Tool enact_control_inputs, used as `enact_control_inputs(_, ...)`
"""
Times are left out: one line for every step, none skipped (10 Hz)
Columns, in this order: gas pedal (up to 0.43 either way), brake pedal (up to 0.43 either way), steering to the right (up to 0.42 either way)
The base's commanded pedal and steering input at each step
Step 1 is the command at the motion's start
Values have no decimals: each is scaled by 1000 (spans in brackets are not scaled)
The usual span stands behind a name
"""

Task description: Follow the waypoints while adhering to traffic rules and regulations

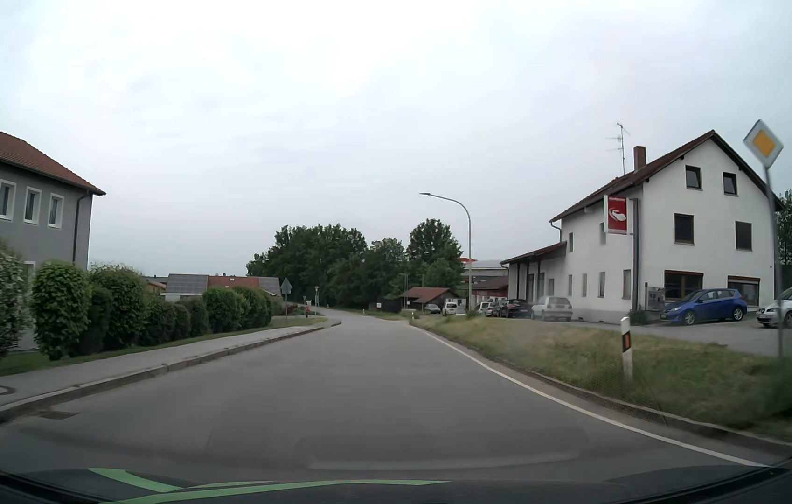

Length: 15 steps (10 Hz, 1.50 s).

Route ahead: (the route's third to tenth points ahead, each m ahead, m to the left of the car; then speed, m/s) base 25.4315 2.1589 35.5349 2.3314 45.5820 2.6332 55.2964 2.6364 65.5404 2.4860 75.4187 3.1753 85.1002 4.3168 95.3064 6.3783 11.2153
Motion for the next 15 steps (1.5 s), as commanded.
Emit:
enact_control_inputs(39,0,0)
enact_control_inputs(39,0,0)
enact_control_inputs(39,0,0)
enact_control_inputs(39,0,0)
enact_control_inputs(28,0,0)
enact_control_inputs(0,0,0)
enact_control_inputs(0,0,0)
enact_control_inputs(0,0,0)
enact_control_inputs(0,0,2)
enact_control_inputs(0,0,1)
enact_control_inputs(0,0,0)
enact_control_inputs(0,0,1)
enact_control_inputs(0,0,0)
enact_control_inputs(0,0,0)
enact_control_inputs(0,0,-3)
